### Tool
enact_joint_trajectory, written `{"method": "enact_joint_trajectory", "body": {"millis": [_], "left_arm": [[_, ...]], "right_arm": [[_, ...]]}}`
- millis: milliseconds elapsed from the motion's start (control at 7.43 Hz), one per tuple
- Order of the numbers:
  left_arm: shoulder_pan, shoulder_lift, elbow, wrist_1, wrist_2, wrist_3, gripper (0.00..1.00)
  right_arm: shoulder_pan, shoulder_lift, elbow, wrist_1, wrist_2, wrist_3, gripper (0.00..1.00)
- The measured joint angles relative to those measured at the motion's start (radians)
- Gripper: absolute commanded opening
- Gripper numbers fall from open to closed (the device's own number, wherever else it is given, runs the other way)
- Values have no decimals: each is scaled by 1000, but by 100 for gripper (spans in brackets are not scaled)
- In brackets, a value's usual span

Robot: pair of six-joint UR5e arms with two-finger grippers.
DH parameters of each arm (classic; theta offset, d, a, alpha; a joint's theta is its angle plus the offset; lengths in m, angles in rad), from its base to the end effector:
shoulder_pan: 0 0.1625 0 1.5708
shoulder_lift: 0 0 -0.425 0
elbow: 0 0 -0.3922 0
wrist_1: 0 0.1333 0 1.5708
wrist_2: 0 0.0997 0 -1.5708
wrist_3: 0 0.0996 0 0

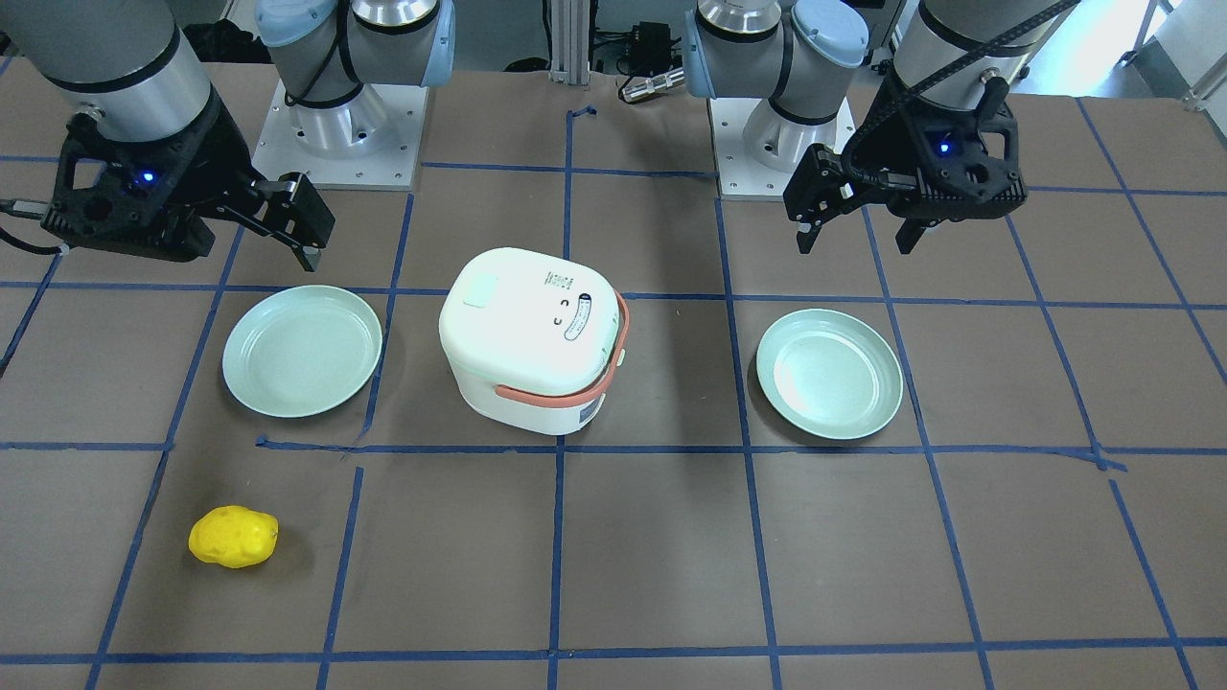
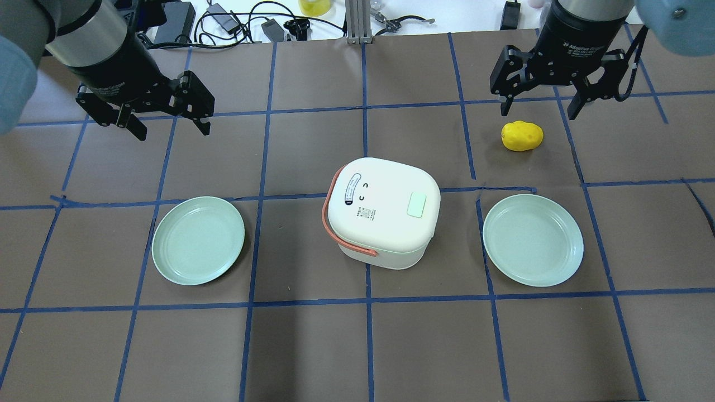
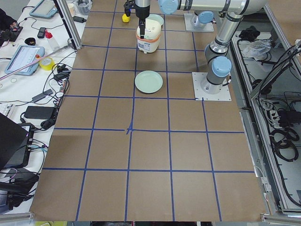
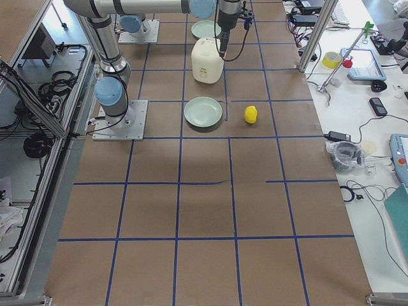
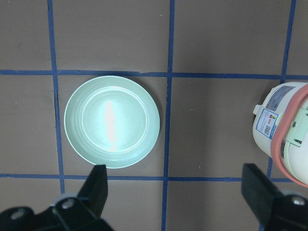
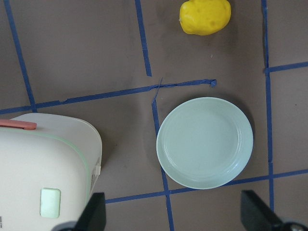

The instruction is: Press rice cooker button

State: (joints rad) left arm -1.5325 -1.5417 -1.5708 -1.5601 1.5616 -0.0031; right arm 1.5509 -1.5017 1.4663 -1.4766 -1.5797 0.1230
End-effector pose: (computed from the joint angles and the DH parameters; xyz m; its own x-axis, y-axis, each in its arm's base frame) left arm -0.1156 -0.4880 0.5032 -0.9991 -0.0410 0.0093 -0.0414 0.9984 -0.0397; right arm 0.1221 -0.5175 0.4951 -0.9898 0.1417 0.0160 0.1424 0.9882 0.0572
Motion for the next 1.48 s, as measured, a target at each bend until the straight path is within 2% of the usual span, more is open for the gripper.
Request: {"method": "enact_joint_trajectory", "body": {"millis": [1077,1212,1481], "left_arm": [[0,0,0,0,0,0,100],[0,0,0,0,0,0,100],[0,0,-1,0,0,0,100]], "right_arm": [[4,-19,3,12,4,7,100],[7,-19,5,11,4,11,90],[12,-19,9,9,17,20,28]]}}
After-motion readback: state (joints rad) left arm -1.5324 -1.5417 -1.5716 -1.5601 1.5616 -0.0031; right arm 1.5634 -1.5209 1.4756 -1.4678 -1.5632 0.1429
